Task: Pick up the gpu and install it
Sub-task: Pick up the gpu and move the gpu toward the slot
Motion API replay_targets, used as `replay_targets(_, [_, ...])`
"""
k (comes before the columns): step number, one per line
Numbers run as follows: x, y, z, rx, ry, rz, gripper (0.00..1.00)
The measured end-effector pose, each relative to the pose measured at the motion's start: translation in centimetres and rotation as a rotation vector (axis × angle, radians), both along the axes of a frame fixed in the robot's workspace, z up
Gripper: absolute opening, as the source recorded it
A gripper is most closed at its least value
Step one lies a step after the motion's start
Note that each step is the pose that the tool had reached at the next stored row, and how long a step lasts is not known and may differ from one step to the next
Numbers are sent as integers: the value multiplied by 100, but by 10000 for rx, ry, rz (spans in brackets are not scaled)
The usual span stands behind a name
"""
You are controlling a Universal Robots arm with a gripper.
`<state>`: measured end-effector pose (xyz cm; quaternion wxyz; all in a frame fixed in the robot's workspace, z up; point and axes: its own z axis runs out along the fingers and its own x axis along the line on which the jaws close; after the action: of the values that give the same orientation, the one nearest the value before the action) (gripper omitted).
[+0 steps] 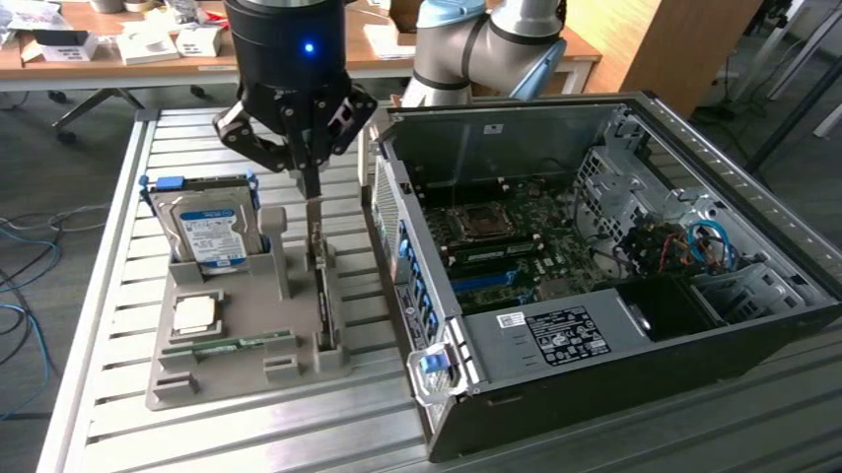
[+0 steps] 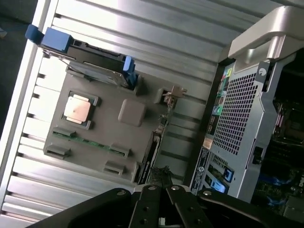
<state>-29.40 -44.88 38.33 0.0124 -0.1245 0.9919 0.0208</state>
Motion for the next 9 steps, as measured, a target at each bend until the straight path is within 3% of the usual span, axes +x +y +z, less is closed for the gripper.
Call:
replay_targets(5, [-2,0,-14,-4,1,-871,11])
replay_targets(9, [-12,1,-15,-3,1,-931,11])
